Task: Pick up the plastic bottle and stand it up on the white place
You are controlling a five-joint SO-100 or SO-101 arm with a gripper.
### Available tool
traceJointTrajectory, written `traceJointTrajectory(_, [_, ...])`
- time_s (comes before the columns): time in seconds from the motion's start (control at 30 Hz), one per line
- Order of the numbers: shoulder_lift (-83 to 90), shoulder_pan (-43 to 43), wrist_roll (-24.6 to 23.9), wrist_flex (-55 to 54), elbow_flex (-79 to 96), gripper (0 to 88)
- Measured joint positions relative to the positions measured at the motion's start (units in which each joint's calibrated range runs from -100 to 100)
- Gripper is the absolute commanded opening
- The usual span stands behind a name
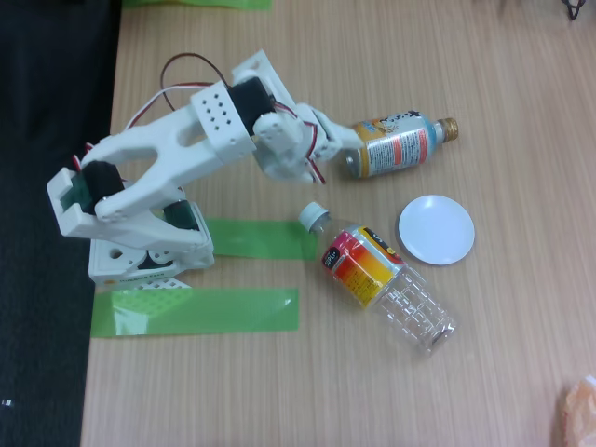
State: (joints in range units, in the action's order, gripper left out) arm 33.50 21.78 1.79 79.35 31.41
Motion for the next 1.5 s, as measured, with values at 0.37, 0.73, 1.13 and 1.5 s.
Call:
traceJointTrajectory(0.37, [0.0,-1.4,0.0,-4.3,10.0,31.1])
traceJointTrajectory(0.73, [0.0,-1.0,0.0,-5.5,15.4,31.1])
traceJointTrajectory(1.13, [0.0,-1.0,0.1,-11.8,22.1,31.0])
traceJointTrajectory(1.5, [0.0,-1.9,0.1,-17.4,26.5,31.0])
